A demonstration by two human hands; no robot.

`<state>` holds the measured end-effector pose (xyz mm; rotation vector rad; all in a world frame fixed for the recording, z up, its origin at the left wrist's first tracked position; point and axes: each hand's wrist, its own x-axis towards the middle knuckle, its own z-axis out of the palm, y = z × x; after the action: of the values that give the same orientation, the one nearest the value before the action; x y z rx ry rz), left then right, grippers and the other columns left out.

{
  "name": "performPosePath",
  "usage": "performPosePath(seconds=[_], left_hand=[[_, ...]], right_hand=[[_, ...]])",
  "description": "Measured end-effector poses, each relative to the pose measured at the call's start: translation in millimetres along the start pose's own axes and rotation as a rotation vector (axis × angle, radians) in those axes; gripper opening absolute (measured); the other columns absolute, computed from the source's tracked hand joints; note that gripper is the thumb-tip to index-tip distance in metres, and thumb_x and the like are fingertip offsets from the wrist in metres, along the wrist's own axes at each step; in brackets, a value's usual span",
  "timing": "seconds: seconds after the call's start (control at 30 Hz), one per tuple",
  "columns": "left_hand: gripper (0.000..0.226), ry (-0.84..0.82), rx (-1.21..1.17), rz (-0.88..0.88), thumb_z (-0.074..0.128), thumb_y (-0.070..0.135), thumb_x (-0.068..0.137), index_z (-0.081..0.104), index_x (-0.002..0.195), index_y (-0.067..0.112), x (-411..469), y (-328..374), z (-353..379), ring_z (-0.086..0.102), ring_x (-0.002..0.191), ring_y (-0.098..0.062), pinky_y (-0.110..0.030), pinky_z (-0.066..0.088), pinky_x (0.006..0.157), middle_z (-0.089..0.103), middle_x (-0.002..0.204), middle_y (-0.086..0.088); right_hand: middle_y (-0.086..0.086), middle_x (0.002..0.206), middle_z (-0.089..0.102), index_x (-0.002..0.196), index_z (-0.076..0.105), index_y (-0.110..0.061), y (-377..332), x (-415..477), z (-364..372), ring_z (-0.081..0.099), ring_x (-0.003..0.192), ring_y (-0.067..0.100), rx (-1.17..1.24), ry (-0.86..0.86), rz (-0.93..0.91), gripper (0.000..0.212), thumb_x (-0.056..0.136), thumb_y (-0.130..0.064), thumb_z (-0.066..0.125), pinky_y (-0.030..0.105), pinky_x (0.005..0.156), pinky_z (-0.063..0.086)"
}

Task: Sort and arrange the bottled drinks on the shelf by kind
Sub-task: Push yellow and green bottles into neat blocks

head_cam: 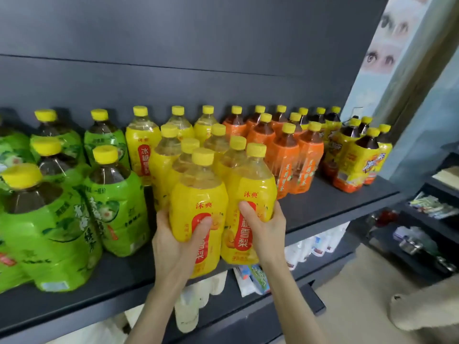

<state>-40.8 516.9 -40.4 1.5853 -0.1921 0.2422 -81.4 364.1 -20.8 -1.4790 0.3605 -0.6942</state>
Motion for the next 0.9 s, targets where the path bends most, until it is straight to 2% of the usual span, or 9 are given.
performPosePath(seconds=[0.1, 0.2, 0.27, 0.3, 0.43, 0.57, 0.63, 0.73, 0.9], left_hand=[[0.093, 0.116, -0.011, -0.025, 0.061, 0.089, 0.041, 0.042, 0.113, 0.034, -4.5, -5.6, 16.2, 0.058, 0.094, 0.001, -0.020, 0.045, 0.068, 0.059, 0.101, 0.017], [0.078, 0.193, -0.002, -0.027, 0.066, 0.074, 0.049, 0.041, 0.112, 0.035, -1.1, -13.8, 24.6, 0.059, 0.103, -0.016, -0.035, 0.052, 0.080, 0.058, 0.110, 0.000], [0.067, 0.214, -0.007, -0.009, 0.067, 0.072, 0.052, 0.041, 0.105, 0.043, 4.2, -15.6, 27.8, 0.056, 0.109, -0.022, -0.045, 0.051, 0.087, 0.053, 0.118, -0.007], [0.064, 0.218, -0.011, 0.001, 0.067, 0.072, 0.052, 0.040, 0.104, 0.046, 6.8, -16.1, 29.6, 0.056, 0.109, -0.022, -0.044, 0.051, 0.087, 0.052, 0.119, -0.008], [0.077, 0.231, -0.024, -0.004, 0.069, 0.068, 0.052, 0.039, 0.115, 0.034, 18.1, -21.1, 35.0, 0.057, 0.107, -0.016, -0.026, 0.049, 0.078, 0.051, 0.121, -0.008], [0.086, 0.224, -0.049, -0.014, 0.071, 0.067, 0.052, 0.038, 0.122, 0.029, 28.6, -27.0, 35.4, 0.059, 0.109, -0.018, -0.033, 0.053, 0.080, 0.052, 0.123, -0.008], [0.090, 0.213, -0.067, -0.020, 0.072, 0.067, 0.051, 0.039, 0.124, 0.025, 32.6, -29.5, 36.5, 0.060, 0.107, -0.017, -0.030, 0.053, 0.077, 0.055, 0.122, -0.006], [0.095, 0.202, -0.097, -0.036, 0.073, 0.066, 0.051, 0.039, 0.127, 0.020, 36.8, -30.3, 38.1, 0.062, 0.105, -0.016, -0.028, 0.054, 0.075, 0.058, 0.120, -0.005], [0.090, 0.186, -0.063, -0.032, 0.071, 0.068, 0.054, 0.043, 0.125, 0.020, 39.7, -29.6, 39.2, 0.059, 0.111, -0.020, -0.033, 0.056, 0.082, 0.059, 0.120, -0.006]], right_hand=[[-0.003, 0.103, 0.073, 0.117, 0.058, -0.027, 6.2, 17.9, -6.5, 0.071, 0.092, 0.015, 0.005, -0.086, -0.023, 0.072, 0.055, -0.056, 0.080, 0.034, 0.076, 0.058], [-0.007, 0.100, 0.072, 0.116, 0.057, -0.028, 16.5, 26.7, -7.5, 0.070, 0.089, 0.011, 0.005, -0.144, -0.021, 0.073, 0.053, -0.055, 0.080, 0.029, 0.072, 0.058], [-0.006, 0.101, 0.072, 0.120, 0.055, -0.026, 23.4, 31.3, -5.3, 0.070, 0.091, 0.012, 0.002, -0.158, -0.006, 0.080, 0.050, -0.056, 0.080, 0.035, 0.076, 0.059], [-0.005, 0.102, 0.071, 0.122, 0.054, -0.025, 26.5, 34.2, -3.3, 0.070, 0.092, 0.012, 0.001, -0.160, -0.002, 0.084, 0.049, -0.057, 0.081, 0.038, 0.077, 0.059], [-0.009, 0.104, 0.069, 0.123, 0.051, -0.026, 34.4, 50.9, 8.2, 0.068, 0.091, 0.005, -0.017, -0.158, -0.009, 0.088, 0.048, -0.061, 0.079, 0.031, 0.075, 0.059], [-0.015, 0.107, 0.064, 0.124, 0.046, -0.032, 37.9, 65.3, 20.8, 0.065, 0.093, 0.002, -0.041, -0.148, -0.019, 0.088, 0.047, -0.065, 0.076, 0.021, 0.073, 0.055], [-0.016, 0.108, 0.062, 0.126, 0.045, -0.031, 39.9, 71.1, 24.4, 0.064, 0.095, 0.002, -0.048, -0.141, -0.024, 0.090, 0.048, -0.064, 0.075, 0.017, 0.073, 0.053], [-0.013, 0.111, 0.062, 0.129, 0.046, -0.027, 42.9, 76.3, 25.9, 0.063, 0.097, 0.004, -0.044, -0.132, -0.021, 0.094, 0.048, -0.064, 0.075, 0.020, 0.075, 0.053], [-0.022, 0.109, 0.059, 0.125, 0.040, -0.039, 42.7, 73.8, 25.4, 0.062, 0.095, -0.004, -0.051, -0.141, -0.030, 0.088, 0.048, -0.066, 0.074, 0.017, 0.074, 0.052]])
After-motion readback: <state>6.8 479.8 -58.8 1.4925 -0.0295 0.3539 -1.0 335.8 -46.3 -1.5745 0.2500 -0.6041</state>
